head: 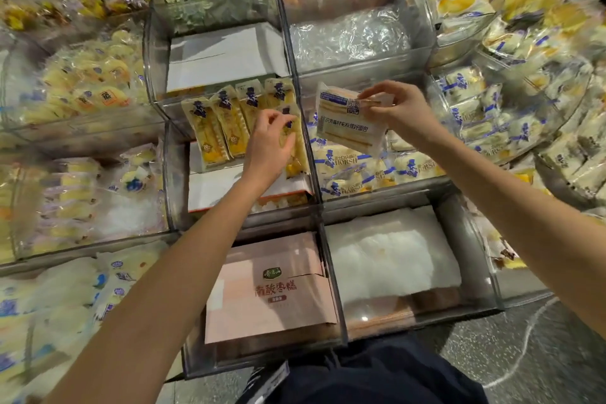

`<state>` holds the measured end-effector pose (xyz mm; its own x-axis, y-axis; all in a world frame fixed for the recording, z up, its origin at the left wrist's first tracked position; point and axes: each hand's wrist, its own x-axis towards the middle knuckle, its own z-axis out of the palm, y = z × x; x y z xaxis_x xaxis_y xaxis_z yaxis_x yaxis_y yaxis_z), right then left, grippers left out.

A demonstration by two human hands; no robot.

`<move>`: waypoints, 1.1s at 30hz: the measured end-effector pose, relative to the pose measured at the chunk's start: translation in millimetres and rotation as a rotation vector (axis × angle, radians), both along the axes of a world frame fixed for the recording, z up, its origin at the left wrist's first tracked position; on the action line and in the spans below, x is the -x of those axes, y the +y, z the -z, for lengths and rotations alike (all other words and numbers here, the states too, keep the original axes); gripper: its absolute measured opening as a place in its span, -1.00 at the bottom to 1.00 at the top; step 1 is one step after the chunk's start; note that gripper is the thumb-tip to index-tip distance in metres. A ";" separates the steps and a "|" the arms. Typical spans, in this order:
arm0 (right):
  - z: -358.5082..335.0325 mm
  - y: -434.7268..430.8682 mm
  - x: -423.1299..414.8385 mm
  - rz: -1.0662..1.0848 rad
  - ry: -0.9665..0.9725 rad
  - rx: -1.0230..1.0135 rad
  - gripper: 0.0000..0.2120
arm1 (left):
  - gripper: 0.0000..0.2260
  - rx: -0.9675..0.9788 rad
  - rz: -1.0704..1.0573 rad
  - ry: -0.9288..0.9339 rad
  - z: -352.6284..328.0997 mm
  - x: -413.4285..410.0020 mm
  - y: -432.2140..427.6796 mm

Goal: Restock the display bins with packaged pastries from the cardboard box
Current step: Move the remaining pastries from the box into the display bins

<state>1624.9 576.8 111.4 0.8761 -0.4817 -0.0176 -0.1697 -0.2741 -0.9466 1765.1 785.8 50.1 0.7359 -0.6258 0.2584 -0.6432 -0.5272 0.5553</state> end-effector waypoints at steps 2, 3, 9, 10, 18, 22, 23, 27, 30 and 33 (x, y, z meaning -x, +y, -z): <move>0.2 -0.7 0.5 -0.018 0.002 0.056 -0.80 | -0.65 0.040 0.106 0.109 -15.1 16.0 -10.8; 0.2 -0.9 1.0 -0.036 0.003 0.078 -0.81 | -0.61 0.042 0.156 0.182 -21.1 25.0 -17.5; -7.5 -6.0 15.9 -0.122 -0.070 0.022 -0.85 | -0.24 0.037 0.151 0.457 -34.1 72.7 -51.1; -9.4 -7.1 19.3 -0.138 -0.074 -0.002 -0.84 | -0.20 0.032 0.129 0.479 -36.6 77.7 -55.1; -23.5 -13.7 44.9 -0.239 -0.116 -0.214 -0.83 | -0.18 0.244 0.132 0.628 -50.6 110.2 -81.0; -26.6 -14.5 62.0 -0.291 -0.080 -0.304 -0.73 | -0.57 0.337 0.085 0.746 -49.4 120.5 -79.7; -25.9 -15.6 65.9 -0.275 -0.071 -0.287 -0.73 | -0.69 0.325 0.020 0.748 -48.3 122.3 -76.4; -23.2 -20.7 87.1 -0.140 -0.013 0.117 -0.83 | -0.73 0.367 0.001 0.794 -40.1 127.8 -60.9; -16.3 -17.1 110.5 -0.080 0.050 0.301 -0.76 | -0.60 0.384 0.020 0.860 -39.3 136.7 -52.8; -7.9 -8.1 133.4 -0.048 0.081 0.306 -0.54 | -0.58 0.447 0.042 0.971 -35.6 146.4 -47.6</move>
